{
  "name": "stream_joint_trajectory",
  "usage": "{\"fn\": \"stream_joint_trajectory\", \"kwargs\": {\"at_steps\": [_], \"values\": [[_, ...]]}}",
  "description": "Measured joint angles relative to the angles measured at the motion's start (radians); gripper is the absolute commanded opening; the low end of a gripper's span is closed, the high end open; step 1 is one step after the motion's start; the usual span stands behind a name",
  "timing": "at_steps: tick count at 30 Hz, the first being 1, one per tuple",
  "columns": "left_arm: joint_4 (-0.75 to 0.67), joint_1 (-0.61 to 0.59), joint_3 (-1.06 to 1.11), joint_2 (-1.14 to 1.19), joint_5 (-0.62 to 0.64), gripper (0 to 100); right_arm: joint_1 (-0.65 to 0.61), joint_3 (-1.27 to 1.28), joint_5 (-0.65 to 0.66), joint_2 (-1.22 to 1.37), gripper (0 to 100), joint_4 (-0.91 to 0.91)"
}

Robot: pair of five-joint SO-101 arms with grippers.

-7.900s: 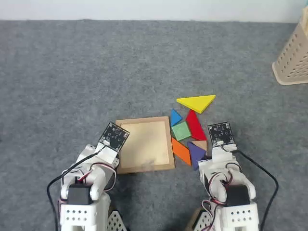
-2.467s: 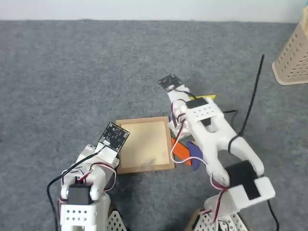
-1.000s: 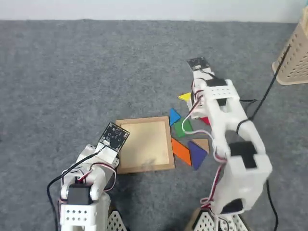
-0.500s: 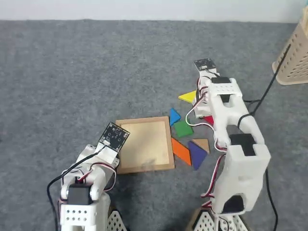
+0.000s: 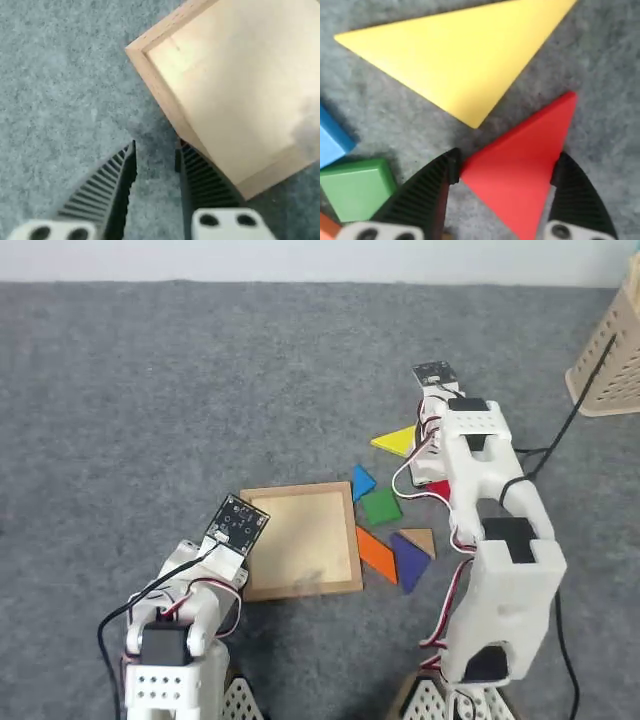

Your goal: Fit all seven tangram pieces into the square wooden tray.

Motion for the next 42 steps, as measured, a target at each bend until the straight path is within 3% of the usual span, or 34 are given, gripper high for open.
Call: {"fn": "stream_joint_trajectory", "kwargs": {"at_steps": [8,18,23,35,42], "values": [[0.0,0.0,0.0,0.0,0.0,12,0.002,0.269,0.0,-0.316,21.7,-0.041],[0.0,0.0,0.0,0.0,0.0,12,-0.092,0.488,0.037,-0.694,22.1,-0.066],[0.0,0.0,0.0,0.0,0.0,12,-0.02,0.489,0.034,-0.667,30.1,-0.074],[0.0,0.0,0.0,0.0,0.0,12,-0.015,0.339,0.034,-0.25,30.7,-0.081],[0.0,0.0,0.0,0.0,0.0,12,-0.009,0.301,0.034,-0.184,17.8,-0.081]]}}
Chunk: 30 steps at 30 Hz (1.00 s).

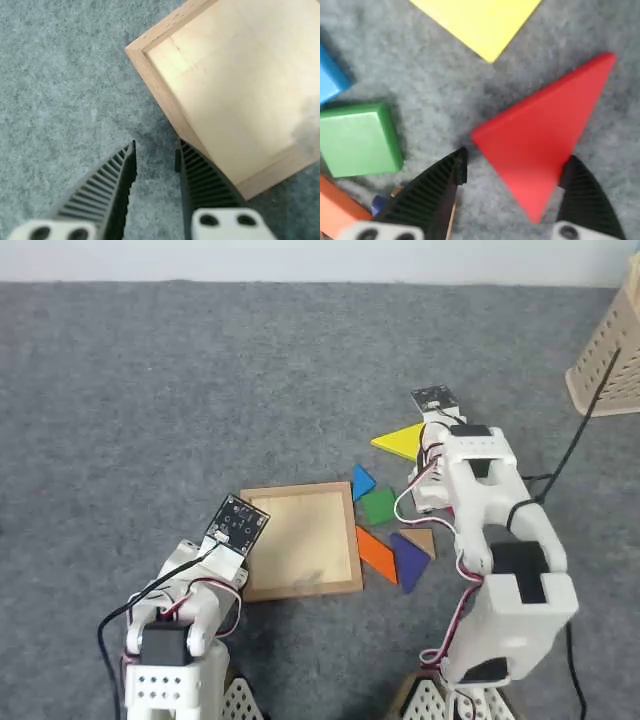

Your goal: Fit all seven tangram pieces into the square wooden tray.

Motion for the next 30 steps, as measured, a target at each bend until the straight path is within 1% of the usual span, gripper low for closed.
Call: {"fn": "stream_joint_trajectory", "kwargs": {"at_steps": [7,9,13,15,20,24,30], "values": [[0.0,0.0,0.0,0.0,0.0,12,0.009,-0.017,0.0,0.0,17.1,0.002],[0.0,0.0,0.0,0.0,0.0,12,0.009,-0.035,-0.014,0.002,17.6,0.029],[0.0,0.0,0.0,0.0,0.0,12,0.017,-0.095,-0.074,-0.017,25.2,0.133],[0.0,0.0,0.0,0.0,0.0,12,0.017,-0.127,-0.101,-0.049,28.3,0.157],[0.0,0.0,0.0,0.0,0.0,12,-0.037,-0.183,-0.178,-0.058,29.6,0.147],[0.0,0.0,0.0,0.0,0.0,12,-0.08,-0.196,-0.236,0.049,29.6,0.072],[0.0,0.0,0.0,0.0,0.0,12,-0.052,-0.287,-0.278,0.201,29.2,0.066]]}}
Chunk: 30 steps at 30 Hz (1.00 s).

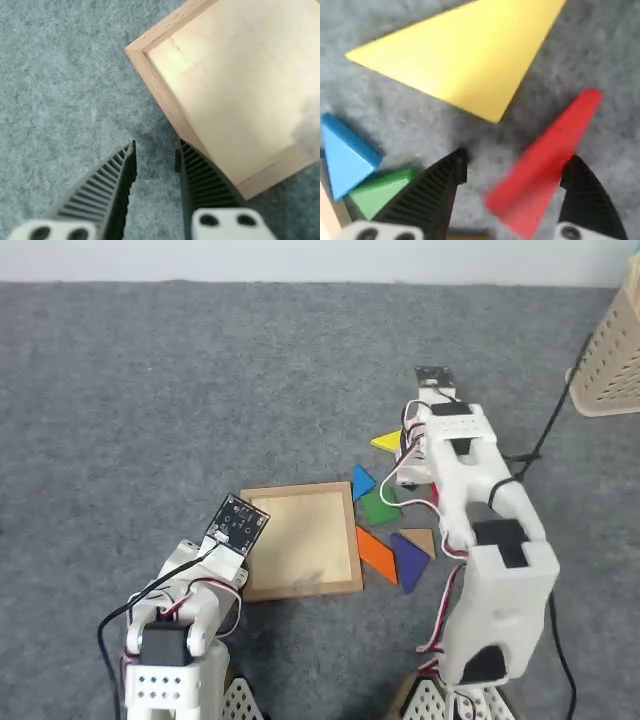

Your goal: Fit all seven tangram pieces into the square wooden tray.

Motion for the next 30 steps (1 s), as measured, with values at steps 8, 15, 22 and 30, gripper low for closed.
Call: {"fn": "stream_joint_trajectory", "kwargs": {"at_steps": [8,15,22,30], "values": [[0.0,0.0,0.0,0.0,0.0,12,0.018,-0.032,-0.002,0.026,23.6,0.025],[0.0,0.0,0.0,0.0,0.0,12,0.054,-0.034,-0.002,0.015,13.6,0.025],[0.0,0.0,0.0,0.0,0.0,12,0.084,-0.041,-0.002,0.017,4.0,0.034],[0.0,0.0,0.0,0.0,0.0,12,0.1,0.012,0.009,-0.048,0.6,0.041]]}}
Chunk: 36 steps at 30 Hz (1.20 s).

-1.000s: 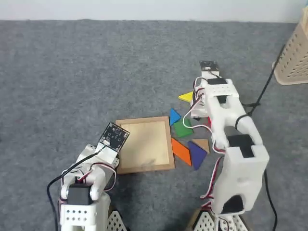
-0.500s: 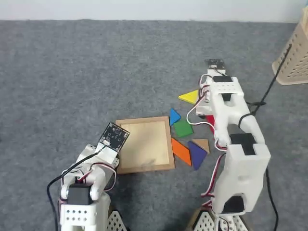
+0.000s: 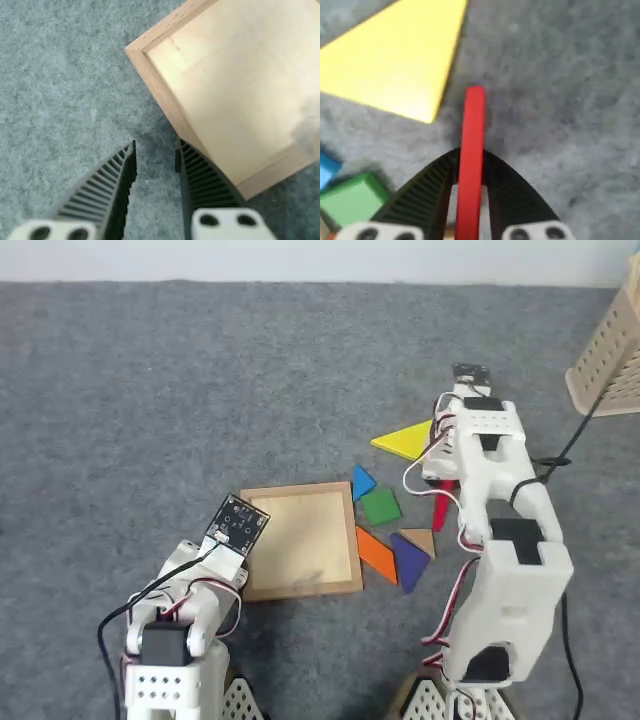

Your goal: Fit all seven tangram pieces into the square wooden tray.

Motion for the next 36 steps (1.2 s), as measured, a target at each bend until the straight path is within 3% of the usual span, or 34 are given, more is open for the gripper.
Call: {"fn": "stream_joint_trajectory", "kwargs": {"at_steps": [4,13,24,31,36], "values": [[0.0,0.0,0.0,0.0,0.0,12,-0.057,0.092,0.058,-0.124,0.6,-0.002],[0.0,0.0,0.0,0.0,0.0,12,-0.341,0.276,0.301,-0.448,0.6,-0.15],[0.0,0.0,0.0,0.0,0.0,12,-0.611,0.127,0.686,-0.262,0.6,-0.161],[0.0,0.0,0.0,0.0,0.0,12,-0.687,0.06,0.72,-0.137,1.0,-0.161],[0.0,0.0,0.0,0.0,0.0,12,-0.692,0.06,0.72,-0.135,11.2,-0.161]]}}
